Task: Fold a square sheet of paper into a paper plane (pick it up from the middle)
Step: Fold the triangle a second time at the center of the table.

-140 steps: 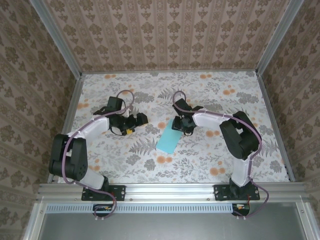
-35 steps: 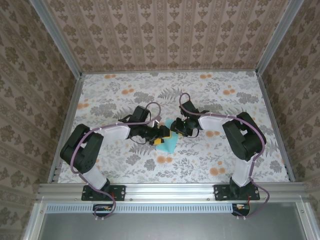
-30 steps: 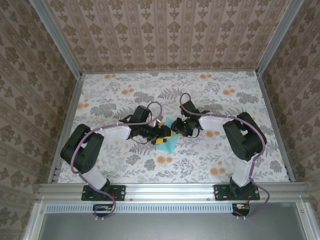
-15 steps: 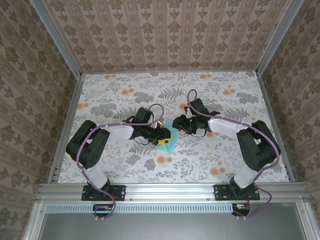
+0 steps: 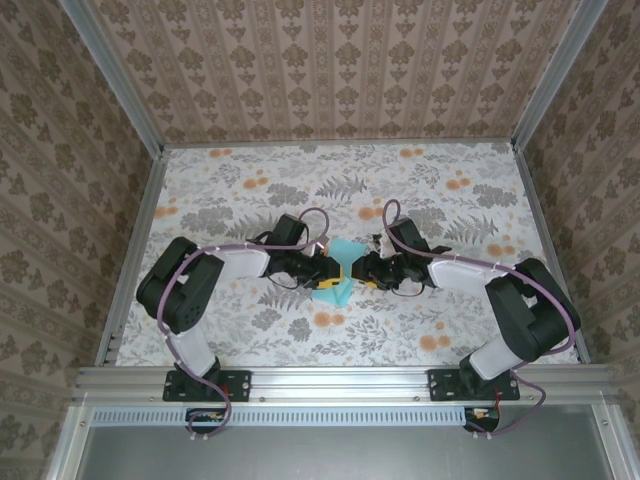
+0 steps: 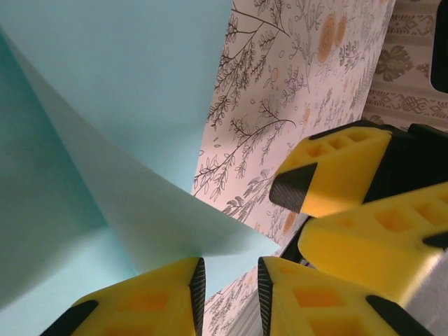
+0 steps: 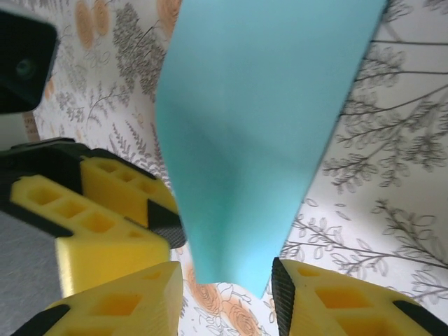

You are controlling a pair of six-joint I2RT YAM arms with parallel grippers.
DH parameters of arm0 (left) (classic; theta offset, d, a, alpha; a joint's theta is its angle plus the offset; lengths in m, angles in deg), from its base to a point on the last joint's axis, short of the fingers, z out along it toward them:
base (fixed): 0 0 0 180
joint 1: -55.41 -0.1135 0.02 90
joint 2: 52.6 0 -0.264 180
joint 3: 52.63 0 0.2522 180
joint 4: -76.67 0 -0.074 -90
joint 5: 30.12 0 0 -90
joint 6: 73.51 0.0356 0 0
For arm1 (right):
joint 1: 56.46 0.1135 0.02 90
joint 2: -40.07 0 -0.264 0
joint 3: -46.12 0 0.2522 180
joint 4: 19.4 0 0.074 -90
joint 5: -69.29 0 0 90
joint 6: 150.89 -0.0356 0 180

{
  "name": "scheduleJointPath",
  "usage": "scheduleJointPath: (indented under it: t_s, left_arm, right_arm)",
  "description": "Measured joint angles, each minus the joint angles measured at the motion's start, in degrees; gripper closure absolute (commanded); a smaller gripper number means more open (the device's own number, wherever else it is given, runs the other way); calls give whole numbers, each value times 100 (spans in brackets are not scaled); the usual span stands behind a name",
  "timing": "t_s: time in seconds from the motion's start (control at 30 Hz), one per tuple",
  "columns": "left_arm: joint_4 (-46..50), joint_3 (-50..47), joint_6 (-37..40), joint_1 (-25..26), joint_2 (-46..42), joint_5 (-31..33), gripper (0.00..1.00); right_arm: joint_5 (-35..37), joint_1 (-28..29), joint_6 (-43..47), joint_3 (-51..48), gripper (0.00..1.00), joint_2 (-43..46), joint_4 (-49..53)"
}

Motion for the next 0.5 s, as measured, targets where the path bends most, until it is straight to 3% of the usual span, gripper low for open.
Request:
scheduleJointPath:
  t_s: [0.33, 0.5]
  left_arm:
    - [4, 24, 0, -4, 31, 20, 77]
    - [2, 24, 0, -4, 31, 17, 78]
  right_arm:
    - [-125, 160, 50, 13, 66, -205, -125]
    - [-155, 160, 120, 50, 74, -337, -118]
